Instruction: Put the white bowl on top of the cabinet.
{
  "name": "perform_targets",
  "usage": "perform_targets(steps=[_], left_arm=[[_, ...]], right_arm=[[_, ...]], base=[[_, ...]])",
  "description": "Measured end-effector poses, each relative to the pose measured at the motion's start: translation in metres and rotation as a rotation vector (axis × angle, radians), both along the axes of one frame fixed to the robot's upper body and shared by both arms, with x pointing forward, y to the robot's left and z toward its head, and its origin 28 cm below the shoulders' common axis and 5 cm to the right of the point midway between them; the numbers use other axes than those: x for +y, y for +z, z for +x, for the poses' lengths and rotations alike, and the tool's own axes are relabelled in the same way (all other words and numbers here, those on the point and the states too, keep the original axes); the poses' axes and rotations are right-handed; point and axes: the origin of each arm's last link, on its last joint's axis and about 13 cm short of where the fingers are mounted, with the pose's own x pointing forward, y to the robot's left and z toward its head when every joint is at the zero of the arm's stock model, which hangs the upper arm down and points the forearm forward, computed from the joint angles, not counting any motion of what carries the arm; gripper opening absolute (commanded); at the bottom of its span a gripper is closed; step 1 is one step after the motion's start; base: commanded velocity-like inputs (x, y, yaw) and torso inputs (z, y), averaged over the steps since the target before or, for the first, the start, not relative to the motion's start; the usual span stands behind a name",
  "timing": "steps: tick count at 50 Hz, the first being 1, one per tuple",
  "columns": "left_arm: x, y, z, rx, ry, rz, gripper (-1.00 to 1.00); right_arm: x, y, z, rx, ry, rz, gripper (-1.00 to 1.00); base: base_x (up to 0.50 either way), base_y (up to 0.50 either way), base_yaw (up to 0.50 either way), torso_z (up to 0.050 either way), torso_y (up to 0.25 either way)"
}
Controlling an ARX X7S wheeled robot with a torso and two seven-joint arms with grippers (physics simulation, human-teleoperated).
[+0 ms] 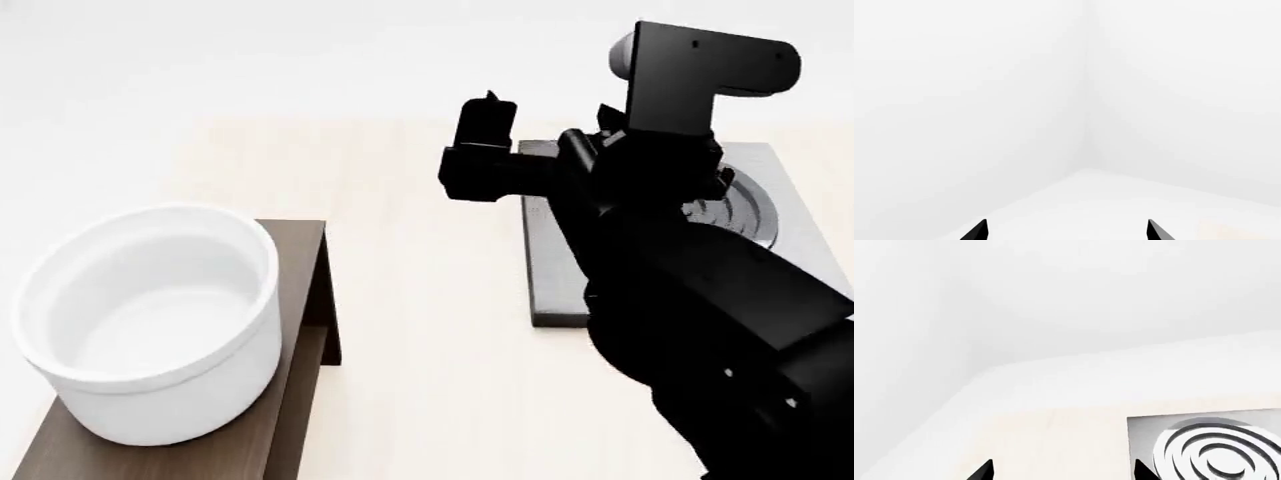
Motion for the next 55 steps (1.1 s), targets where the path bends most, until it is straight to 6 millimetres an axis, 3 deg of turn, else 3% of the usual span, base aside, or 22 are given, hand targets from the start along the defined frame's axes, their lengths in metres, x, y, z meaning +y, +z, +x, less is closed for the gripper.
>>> perform_targets(steps=[12, 23, 55], left_arm=[[0.0, 0.0, 0.001, 0.002, 0.0, 0.004, 1.0], [-0.001, -0.001, 0.001, 0.003, -0.001, 0.007, 1.0], [-0.002, -0.002, 0.001, 0.007, -0.006, 0.015, 1.0]], right_arm=[[-0.025, -0.036, -0.004, -0.048, -0.202, -0.098, 1.0], [-0.043, -0.055, -0.01, -0.078, -0.324, -0.169, 1.0], [-0.081, -0.078, -0.029, -0.156, -0.6, -0.301, 1.0]], base=[[0.0, 0.0, 0.0, 0.0, 0.0], [0.0, 0.0, 0.0, 0.0, 0.0], [0.0, 0.0, 0.0, 0.0, 0.0]])
